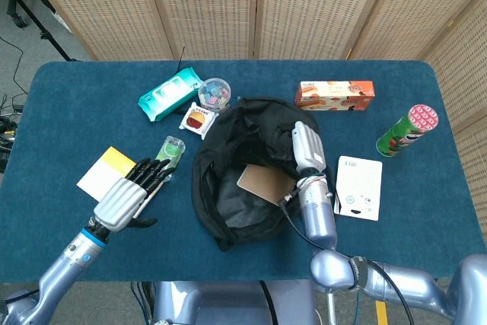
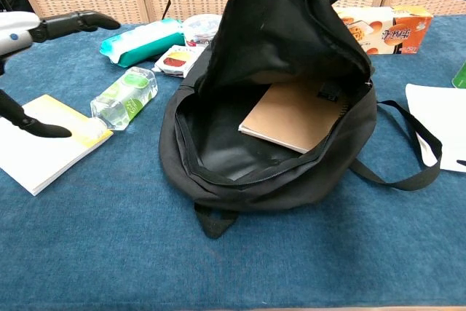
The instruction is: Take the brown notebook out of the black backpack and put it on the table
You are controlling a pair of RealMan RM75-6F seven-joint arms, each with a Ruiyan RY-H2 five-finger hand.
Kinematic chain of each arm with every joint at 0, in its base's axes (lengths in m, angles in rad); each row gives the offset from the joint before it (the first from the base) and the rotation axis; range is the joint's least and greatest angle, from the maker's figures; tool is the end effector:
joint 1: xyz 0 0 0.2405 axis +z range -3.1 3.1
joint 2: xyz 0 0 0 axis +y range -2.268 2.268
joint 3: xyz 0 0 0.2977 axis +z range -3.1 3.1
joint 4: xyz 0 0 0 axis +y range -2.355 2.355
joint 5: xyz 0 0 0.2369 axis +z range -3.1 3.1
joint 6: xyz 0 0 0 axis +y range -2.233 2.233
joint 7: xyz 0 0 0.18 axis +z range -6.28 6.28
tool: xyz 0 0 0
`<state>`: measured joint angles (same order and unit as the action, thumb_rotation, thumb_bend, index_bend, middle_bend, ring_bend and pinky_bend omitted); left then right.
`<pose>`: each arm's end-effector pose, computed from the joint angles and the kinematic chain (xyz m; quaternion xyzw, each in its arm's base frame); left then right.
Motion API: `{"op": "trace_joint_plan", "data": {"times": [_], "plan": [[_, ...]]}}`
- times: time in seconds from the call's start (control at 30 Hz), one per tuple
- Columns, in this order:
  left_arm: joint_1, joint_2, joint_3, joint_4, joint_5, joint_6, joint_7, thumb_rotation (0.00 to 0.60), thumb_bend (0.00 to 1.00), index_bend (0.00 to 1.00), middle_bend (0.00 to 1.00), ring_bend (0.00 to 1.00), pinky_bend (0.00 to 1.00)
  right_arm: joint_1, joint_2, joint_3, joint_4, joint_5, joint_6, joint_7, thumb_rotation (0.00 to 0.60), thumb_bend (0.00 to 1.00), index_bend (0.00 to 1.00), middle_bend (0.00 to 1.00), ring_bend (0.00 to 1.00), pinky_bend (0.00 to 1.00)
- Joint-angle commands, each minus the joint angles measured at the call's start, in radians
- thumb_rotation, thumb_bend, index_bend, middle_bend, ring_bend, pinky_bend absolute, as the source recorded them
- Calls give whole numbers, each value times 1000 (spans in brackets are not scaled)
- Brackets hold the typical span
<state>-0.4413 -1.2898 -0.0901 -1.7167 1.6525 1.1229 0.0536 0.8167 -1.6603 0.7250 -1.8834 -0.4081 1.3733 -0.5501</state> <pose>-0.2005 0.3036 0.0245 -0.7455 -0.3524 -0.4512 0.3414 -0.0522 -0.4313 0.0236 0.4251 -0.6318 0.4979 0.4150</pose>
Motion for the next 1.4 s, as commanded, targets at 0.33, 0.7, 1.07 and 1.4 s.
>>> {"op": "trace_joint_plan", "data": {"times": [0.33, 0.7, 1.07, 1.4], "plan": [[-108, -158, 3, 24, 26, -68, -85, 600, 63, 0, 0, 0, 0, 65, -43, 46, 57, 84, 96, 10, 600, 440, 672, 560, 299, 310], [-219, -323, -32, 144, -10, -139, -99, 600, 177, 7, 0, 0, 0, 76, -5, 14, 7, 85, 84, -2, 600, 440, 673, 562, 299, 310], [-302, -434, -70, 286, -107, -212, -63, 600, 179, 10, 0, 0, 0, 61, 75, 4, -112, 110, 61, -1, 600, 440, 679, 566, 299, 311], [-357, -561, -74, 477, -119, -207, -82, 600, 178, 45, 0, 0, 0, 41, 170, -15, -259, 129, 17, 6, 600, 440, 681, 571, 305, 310]]}}
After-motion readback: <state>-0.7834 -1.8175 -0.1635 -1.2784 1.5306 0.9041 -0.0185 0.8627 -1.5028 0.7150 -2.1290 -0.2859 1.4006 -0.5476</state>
